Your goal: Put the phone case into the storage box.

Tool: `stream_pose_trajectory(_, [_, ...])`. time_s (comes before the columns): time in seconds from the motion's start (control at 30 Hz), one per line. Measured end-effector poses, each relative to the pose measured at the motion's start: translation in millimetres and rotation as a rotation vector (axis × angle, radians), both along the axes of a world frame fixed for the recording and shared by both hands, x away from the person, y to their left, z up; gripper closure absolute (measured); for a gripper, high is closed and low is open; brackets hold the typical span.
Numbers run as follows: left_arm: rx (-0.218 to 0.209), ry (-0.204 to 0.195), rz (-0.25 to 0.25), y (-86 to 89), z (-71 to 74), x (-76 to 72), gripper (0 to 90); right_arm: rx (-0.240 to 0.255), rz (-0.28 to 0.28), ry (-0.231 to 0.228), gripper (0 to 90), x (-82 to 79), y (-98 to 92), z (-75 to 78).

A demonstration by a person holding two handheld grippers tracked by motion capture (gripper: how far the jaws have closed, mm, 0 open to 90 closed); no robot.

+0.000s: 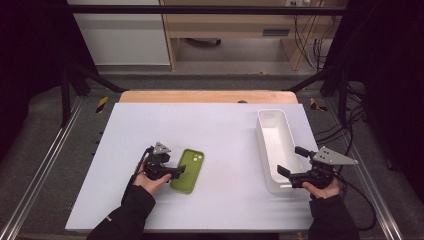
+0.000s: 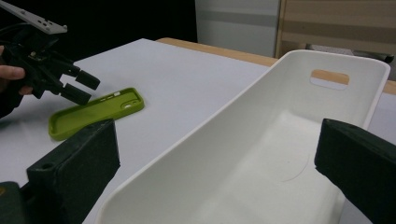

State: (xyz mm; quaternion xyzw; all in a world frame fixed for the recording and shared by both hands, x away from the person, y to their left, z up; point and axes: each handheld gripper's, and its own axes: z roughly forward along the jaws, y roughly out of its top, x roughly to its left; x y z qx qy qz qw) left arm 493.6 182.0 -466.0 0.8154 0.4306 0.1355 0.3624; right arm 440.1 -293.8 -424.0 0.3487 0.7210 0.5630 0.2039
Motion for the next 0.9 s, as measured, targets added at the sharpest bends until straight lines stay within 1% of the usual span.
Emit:
stream_pose_trajectory(0.07, [0.006, 0.005, 0.0, -0.3, -0.4, -0.5, 29.1, 0.001, 0.0, 0.0, 0.6, -0.1, -0.2, 0.2])
stream_pose_trajectory(0.1, [0.008, 0.005, 0.003, -0.3, -0.4, -0.8, 33.7, 0.001, 0.001, 0.0, 0.6, -0.1, -0.4, 0.2])
stream_pose_trajectory(0.13, [0.01, 0.006, 0.003, -0.4, -0.3, -1.1, 33.7, 0.001, 0.001, 0.0, 0.6, -0.1, -0.4, 0.2])
stream_pose_trajectory(0.2, [0.012, 0.014, -0.002, -0.6, -0.2, -1.8, 38.8, 0.0, 0.0, 0.0, 0.6, -0.1, -0.3, 0.2])
stream_pose_trajectory(0.23, [0.016, 0.014, -0.002, -0.6, -0.2, -2.1, 44.2, 0.0, 0.0, 0.0, 0.6, -0.1, -0.1, 0.1])
stream_pose_trajectory(0.27, [0.014, 0.015, -0.004, -0.7, -0.3, -2.4, 44.2, 0.0, 0.0, 0.0, 0.6, -0.1, -0.1, 0.1])
stream_pose_trajectory(0.3, [0.011, 0.018, -0.007, -0.9, -0.4, -2.6, 48.2, -0.001, 0.0, -0.001, 0.6, 0.1, 0.0, -0.1])
stream_pose_trajectory(0.33, [0.011, 0.02, -0.007, -1.1, -0.5, -2.7, 48.2, -0.001, 0.0, -0.001, 0.6, 0.1, 0.0, -0.1])
stream_pose_trajectory(0.43, [0.014, 0.028, -0.013, -1.4, -0.6, -3.0, 55.4, 0.0, 0.0, 0.0, 0.6, 0.0, -0.1, 0.0])
stream_pose_trajectory(0.47, [0.012, 0.03, -0.013, -1.6, -0.9, -3.1, 55.4, 0.0, 0.0, 0.0, 0.6, 0.0, -0.1, 0.0])
stream_pose_trajectory(0.57, [0.015, 0.037, -0.017, -2.1, -1.3, -3.2, 60.5, 0.001, 0.002, 0.001, 0.6, 0.0, -0.1, 0.1])
stream_pose_trajectory(0.6, [0.017, 0.038, -0.018, -2.5, -1.5, -3.3, 60.5, 0.001, 0.002, 0.001, 0.6, 0.0, -0.1, 0.1])
stream_pose_trajectory(0.63, [0.025, 0.038, -0.018, -2.8, -1.6, -3.4, 62.8, 0.001, 0.002, 0.0, 0.6, 0.1, -0.1, 0.0])
stream_pose_trajectory(0.9, [0.04, 0.049, -0.014, -3.8, -2.8, -3.2, 69.3, -0.001, 0.0, 0.001, 0.6, -0.1, -0.1, 0.1])
